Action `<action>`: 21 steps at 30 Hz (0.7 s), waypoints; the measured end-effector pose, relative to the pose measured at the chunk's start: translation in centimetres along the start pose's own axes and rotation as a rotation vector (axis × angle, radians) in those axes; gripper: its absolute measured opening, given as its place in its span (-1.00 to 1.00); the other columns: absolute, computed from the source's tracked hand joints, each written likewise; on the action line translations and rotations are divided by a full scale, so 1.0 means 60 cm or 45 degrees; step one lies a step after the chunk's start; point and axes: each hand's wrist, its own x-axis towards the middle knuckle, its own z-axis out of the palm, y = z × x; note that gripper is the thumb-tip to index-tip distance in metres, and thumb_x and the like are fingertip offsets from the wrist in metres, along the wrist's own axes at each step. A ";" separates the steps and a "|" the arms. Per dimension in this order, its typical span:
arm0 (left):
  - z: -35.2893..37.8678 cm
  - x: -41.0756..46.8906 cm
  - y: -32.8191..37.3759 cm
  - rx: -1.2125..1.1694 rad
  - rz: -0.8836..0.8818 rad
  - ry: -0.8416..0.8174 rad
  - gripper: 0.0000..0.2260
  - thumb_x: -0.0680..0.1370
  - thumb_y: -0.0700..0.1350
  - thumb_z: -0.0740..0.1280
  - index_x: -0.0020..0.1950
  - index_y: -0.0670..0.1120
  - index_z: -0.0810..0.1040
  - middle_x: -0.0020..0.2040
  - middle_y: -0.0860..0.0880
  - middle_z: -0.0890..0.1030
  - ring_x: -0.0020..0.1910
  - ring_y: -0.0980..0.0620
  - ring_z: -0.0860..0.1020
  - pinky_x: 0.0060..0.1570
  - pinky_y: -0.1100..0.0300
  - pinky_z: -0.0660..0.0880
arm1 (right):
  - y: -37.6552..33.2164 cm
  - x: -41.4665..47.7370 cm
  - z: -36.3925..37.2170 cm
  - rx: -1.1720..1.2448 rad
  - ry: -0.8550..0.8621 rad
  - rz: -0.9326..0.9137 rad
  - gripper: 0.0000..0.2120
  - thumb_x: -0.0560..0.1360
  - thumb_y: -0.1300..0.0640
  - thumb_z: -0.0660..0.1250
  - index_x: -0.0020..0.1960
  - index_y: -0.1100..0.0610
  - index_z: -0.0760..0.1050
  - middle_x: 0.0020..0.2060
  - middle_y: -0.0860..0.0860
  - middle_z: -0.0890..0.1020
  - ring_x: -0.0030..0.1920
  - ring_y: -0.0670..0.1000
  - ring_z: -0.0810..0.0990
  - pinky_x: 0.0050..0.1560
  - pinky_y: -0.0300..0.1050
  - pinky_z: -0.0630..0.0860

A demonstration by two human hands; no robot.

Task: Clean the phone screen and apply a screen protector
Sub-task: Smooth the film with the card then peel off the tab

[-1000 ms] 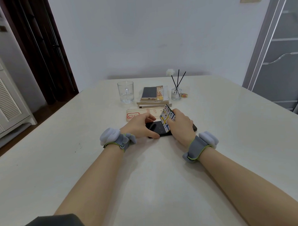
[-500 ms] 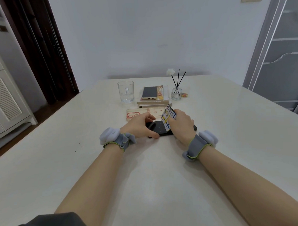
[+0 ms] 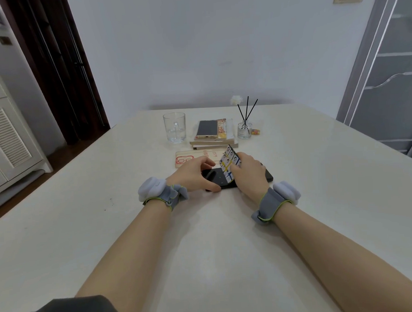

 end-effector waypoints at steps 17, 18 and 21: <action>0.000 -0.001 0.000 -0.001 -0.002 0.010 -0.40 0.27 -0.03 0.56 0.26 0.00 0.44 0.22 -0.01 0.53 0.19 0.06 0.47 0.11 0.27 0.33 | -0.013 0.005 0.003 0.030 -0.064 -0.047 -0.75 0.55 0.15 0.14 0.18 0.11 0.48 0.14 0.11 0.60 0.16 0.21 0.51 0.22 0.09 0.33; 0.000 -0.001 -0.001 -0.001 -0.002 0.009 -0.40 0.27 -0.03 0.56 0.26 0.00 0.44 0.22 -0.01 0.53 0.19 0.06 0.47 0.11 0.27 0.33 | -0.012 0.007 0.002 0.033 -0.064 -0.044 -0.74 0.55 0.15 0.14 0.18 0.11 0.48 0.14 0.11 0.60 0.16 0.21 0.50 0.22 0.08 0.32; 0.000 -0.002 -0.002 -0.011 -0.005 0.006 -0.40 0.27 -0.02 0.57 0.25 0.01 0.44 0.22 0.01 0.53 0.17 0.09 0.46 0.09 0.28 0.31 | -0.003 0.011 -0.004 0.012 0.009 0.018 -0.74 0.54 0.16 0.13 0.18 0.14 0.48 0.15 0.12 0.58 0.17 0.22 0.49 0.20 0.05 0.29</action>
